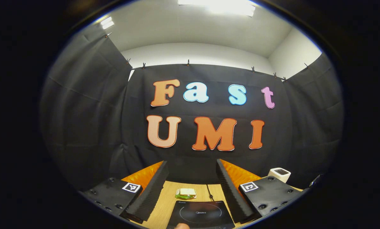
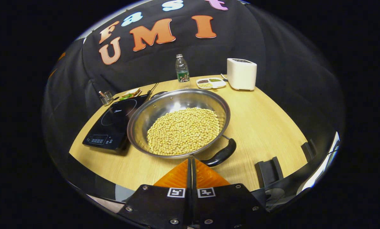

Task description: First push the handle of the pot to place it horizontally, then grasp the pot with both hands and set it on the induction cooktop.

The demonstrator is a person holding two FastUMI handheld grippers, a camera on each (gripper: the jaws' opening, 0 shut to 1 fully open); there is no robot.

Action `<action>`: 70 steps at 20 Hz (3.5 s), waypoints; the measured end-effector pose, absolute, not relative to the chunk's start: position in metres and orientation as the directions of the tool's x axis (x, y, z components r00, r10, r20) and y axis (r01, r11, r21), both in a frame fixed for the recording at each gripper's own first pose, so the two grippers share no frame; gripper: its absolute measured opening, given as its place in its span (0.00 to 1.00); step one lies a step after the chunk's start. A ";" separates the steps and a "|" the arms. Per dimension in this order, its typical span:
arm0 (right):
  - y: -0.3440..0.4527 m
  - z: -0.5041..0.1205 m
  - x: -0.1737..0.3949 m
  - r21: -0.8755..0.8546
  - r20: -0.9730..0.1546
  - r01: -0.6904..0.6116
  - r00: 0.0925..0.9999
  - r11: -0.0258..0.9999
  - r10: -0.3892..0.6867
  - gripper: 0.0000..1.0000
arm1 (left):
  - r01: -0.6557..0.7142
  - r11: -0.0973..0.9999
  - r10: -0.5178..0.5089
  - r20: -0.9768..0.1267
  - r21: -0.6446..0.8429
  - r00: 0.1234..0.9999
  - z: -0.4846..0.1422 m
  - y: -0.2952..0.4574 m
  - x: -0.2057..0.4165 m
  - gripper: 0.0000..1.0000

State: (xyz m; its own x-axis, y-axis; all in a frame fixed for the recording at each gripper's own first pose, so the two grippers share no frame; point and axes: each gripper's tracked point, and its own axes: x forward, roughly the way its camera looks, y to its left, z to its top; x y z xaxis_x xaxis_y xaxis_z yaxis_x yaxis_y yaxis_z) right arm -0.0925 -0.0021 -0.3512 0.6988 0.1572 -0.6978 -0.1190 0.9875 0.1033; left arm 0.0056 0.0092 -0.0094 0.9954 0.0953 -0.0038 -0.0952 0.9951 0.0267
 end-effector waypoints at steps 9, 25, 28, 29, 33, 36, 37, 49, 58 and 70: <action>-0.010 -0.352 -0.078 0.119 -0.710 -0.098 0.688 0.988 0.153 0.00 | -0.119 0.993 0.120 -0.020 0.027 0.993 -0.018 0.018 0.016 0.99; -0.042 -0.354 -0.042 0.092 -0.710 -0.028 0.699 0.995 0.085 0.00 | -0.088 0.996 0.089 -0.046 0.028 0.995 -0.027 -0.004 0.035 0.99; -0.046 -0.355 -0.032 0.095 -0.709 -0.017 0.700 0.995 0.080 0.00 | -0.082 0.996 0.084 -0.058 0.028 0.995 -0.031 -0.010 0.039 0.98; -0.047 -0.355 -0.029 0.096 -0.709 -0.014 0.701 0.995 0.078 0.00 | -0.080 0.996 0.082 -0.060 0.029 0.995 -0.031 -0.012 0.040 0.98; -0.053 -0.355 -0.019 0.090 -0.709 -0.006 0.702 0.996 0.068 0.00 | -0.085 0.996 0.088 -0.067 0.040 0.994 -0.036 -0.014 0.047 0.99; -0.058 -0.356 -0.011 0.088 -0.709 0.002 0.703 0.996 0.061 0.00 | -0.087 0.995 0.090 -0.076 0.043 0.993 -0.040 -0.015 0.053 0.98; -0.059 -0.356 -0.008 0.085 -0.709 0.004 0.703 0.996 0.058 0.00 | -0.088 0.995 0.091 -0.079 0.045 0.993 -0.041 -0.015 0.055 0.99; -0.069 -0.360 0.029 0.064 -0.704 0.035 0.710 0.997 0.021 0.00 | -0.124 0.991 0.130 -0.126 0.057 0.983 -0.071 -0.004 0.081 0.99; -0.074 -0.363 0.054 0.048 -0.700 0.049 0.714 0.998 -0.001 0.00 | -0.135 0.988 0.143 -0.129 0.074 0.981 -0.077 0.000 0.085 0.99; -0.075 -0.363 0.073 0.064 -0.699 0.052 0.715 0.997 0.007 0.00 | -0.135 0.989 0.144 -0.163 0.067 0.976 -0.104 -0.006 0.087 0.99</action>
